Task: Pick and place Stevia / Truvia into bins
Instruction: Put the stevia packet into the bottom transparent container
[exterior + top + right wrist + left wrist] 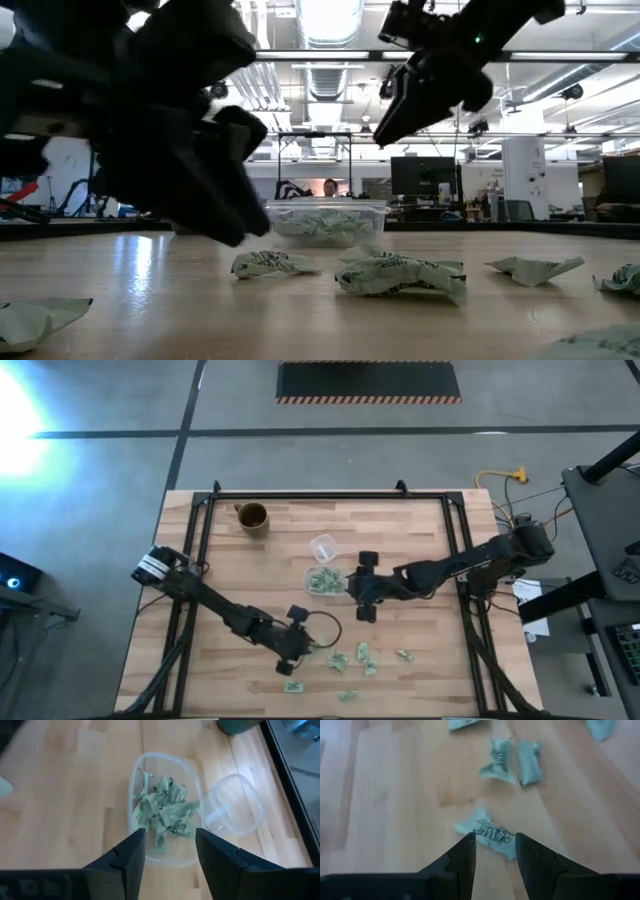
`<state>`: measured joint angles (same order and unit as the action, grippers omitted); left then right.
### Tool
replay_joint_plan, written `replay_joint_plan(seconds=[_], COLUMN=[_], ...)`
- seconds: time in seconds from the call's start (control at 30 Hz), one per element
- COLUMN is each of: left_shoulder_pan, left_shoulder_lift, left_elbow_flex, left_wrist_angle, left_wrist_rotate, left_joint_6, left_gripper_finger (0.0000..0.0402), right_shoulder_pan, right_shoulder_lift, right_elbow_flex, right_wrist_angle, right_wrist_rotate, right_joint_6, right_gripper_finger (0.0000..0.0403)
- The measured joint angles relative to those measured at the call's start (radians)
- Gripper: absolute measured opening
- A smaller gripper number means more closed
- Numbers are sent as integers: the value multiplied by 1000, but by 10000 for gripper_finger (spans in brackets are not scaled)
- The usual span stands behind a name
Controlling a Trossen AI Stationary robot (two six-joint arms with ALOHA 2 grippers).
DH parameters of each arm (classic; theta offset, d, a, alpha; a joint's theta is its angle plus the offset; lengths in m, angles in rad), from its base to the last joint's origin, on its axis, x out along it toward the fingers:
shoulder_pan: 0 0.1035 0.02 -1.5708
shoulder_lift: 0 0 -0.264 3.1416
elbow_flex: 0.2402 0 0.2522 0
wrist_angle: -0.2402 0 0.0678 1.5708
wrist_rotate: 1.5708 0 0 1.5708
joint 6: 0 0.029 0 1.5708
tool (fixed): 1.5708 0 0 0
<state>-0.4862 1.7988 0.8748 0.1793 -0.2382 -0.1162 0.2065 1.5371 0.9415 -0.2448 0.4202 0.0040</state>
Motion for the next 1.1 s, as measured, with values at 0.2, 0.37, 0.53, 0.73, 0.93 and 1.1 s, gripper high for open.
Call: replay_joint_plan(seconds=[0.2, 0.37, 0.53, 0.73, 0.93, 1.1], left_shoulder_pan=[-2, -2, -2, 2, 2, 0], left_shoulder_lift=[36, 39, 37, 37, 37, 37], left_elbow_flex=[23, 23, 22, 16, 13, 7], left_wrist_angle=[-4, -2, -2, 1, 46, 84], left_wrist_rotate=[-5, -3, -1, 5, 87, 172], left_joint_6=[-75, -92, -155, -222, -206, -184], left_gripper_finger=[121, 121, 121, 121, 121, 144], right_shoulder_pan=[25, 37, 36, 36, 36, 36], right_shoulder_lift=[-36, -37, -37, -37, -37, -36], right_elbow_flex=[-5, -7, -7, -8, -8, -9], right_wrist_angle=[-15, -20, -22, -21, -37, -40], right_wrist_rotate=[0, -1, -1, -1, -1, -1], right_joint_6=[25, 23, 23, 23, 35, 42], right_gripper_finger=[153, 146, 139, 132, 127, 129])
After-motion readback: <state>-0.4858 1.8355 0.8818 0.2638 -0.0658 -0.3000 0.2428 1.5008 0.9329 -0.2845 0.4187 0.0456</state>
